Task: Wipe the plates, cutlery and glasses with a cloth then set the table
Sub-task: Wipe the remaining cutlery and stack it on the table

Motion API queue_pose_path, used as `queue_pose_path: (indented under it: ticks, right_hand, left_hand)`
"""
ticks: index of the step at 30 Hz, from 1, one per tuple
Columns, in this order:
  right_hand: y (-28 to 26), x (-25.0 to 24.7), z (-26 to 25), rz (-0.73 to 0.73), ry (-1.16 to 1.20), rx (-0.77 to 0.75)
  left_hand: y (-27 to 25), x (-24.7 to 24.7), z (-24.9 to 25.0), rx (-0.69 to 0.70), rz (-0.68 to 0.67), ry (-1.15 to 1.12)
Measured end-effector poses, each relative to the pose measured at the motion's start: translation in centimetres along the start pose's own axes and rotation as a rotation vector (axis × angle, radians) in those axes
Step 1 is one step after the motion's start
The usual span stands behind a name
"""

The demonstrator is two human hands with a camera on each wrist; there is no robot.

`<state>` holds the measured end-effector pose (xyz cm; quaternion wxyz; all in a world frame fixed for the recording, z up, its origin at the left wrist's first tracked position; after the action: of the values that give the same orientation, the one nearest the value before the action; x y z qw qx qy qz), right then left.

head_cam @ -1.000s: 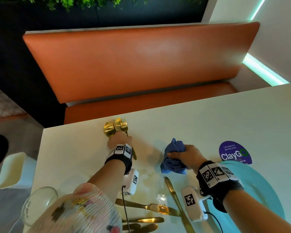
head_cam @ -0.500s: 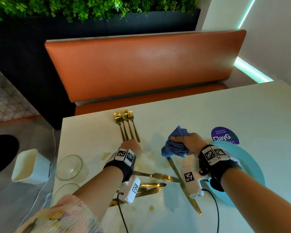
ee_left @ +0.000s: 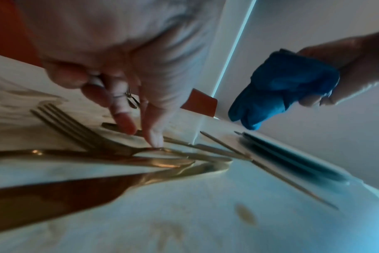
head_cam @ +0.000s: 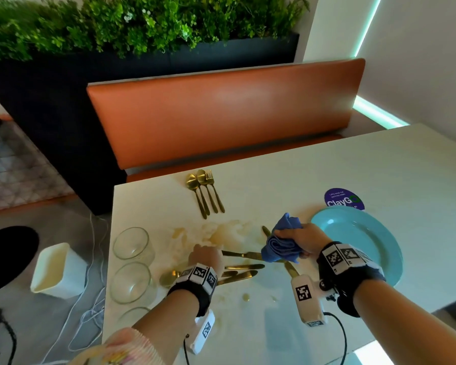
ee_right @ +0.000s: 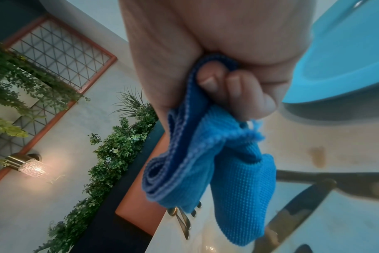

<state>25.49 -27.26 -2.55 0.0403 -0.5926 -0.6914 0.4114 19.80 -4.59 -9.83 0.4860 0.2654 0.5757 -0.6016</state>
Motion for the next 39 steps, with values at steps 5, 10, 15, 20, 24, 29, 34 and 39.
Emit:
queue_pose_path:
  ticks: [5, 10, 15, 20, 24, 29, 34, 39]
  right_hand:
    - [-0.1, 0.0, 0.9, -0.002, -0.03, 0.036]
    - [0.1, -0.1, 1.3, -0.008, -0.036, 0.068]
    - [0.3, -1.0, 0.8, -0.016, 0.072, 0.039]
    - [0.0, -0.4, 0.3, -0.069, 0.114, 0.009]
    - [-1.0, 1.9, -0.8, -0.195, 0.134, -0.038]
    - [-1.6, 5.7, -1.2, -0.301, -0.136, -0.12]
    - [-1.8, 6.2, -1.0, -0.185, -0.052, -0.012]
    - [-1.8, 5.7, -0.4, -0.154, -0.142, -0.03]
  left_hand:
    - [0.1, 0.1, 1.8, 0.183, 0.011, -0.008]
    - [0.2, 0.1, 2.9, 0.219, -0.064, 0.045]
    - [0.2, -2.1, 2.8, 0.164, -0.051, -0.102]
    - [0.7, -5.5, 2.0, -0.049, 0.049, -0.694]
    - [0.2, -6.4, 3.2, -0.07, 0.009, -0.908]
    - [-0.5, -6.5, 5.6, -0.054, 0.019, -1.046]
    - [-1.0, -6.7, 6.2, -0.076, 0.072, -1.104]
    - [-1.2, -6.5, 6.1, -0.121, 0.12, -1.174]
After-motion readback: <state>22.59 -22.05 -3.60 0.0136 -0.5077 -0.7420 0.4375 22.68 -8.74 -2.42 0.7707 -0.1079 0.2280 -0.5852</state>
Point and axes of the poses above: each hand's wrist, its own y-axis towards the middle knuckle, its own x-axis out of the palm, z = x × y, the point moved 7 cm from there along y, towards the middle knuckle, and after that the axes turned 4 degrees about x, right-handed, at the moved point
